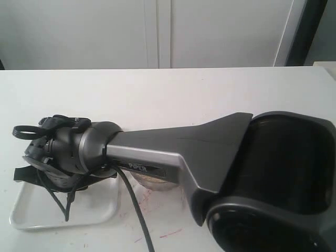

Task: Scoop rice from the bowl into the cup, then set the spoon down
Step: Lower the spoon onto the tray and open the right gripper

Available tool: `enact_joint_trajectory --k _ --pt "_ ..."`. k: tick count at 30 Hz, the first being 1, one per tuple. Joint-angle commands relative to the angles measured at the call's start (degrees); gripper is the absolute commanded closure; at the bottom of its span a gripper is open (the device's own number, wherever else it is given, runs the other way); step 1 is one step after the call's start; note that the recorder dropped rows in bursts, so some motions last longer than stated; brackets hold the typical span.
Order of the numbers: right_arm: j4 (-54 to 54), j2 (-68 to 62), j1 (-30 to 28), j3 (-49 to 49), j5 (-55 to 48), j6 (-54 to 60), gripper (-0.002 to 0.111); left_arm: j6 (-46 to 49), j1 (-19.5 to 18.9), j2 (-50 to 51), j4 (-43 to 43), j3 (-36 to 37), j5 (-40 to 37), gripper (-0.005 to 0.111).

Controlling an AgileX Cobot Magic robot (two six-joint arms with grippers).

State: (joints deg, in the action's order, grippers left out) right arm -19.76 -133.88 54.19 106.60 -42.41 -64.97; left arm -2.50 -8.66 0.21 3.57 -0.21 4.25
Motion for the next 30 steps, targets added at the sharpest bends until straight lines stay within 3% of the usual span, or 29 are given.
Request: enact_joint_trajectory --k 1,10,19,30 --pt "-0.8 0.0 0.0 0.2 0.1 0.6 0.082 -0.3 0.2 -0.2 0.3 0.2 0.2 0.092" --pt "-0.9 0.4 0.0 0.2 0.3 0.9 0.079 -0.3 0.2 -0.2 0.3 0.2 0.2 0.092" --pt "-8.6 6.9 0.0 0.2 -0.6 3.8 0.079 -0.3 0.2 -0.2 0.3 0.2 0.2 0.092" --pt "-19.6 14.1 -0.6 -0.1 -17.3 12.5 0.079 -0.3 0.2 -0.2 0.3 0.2 0.2 0.092"
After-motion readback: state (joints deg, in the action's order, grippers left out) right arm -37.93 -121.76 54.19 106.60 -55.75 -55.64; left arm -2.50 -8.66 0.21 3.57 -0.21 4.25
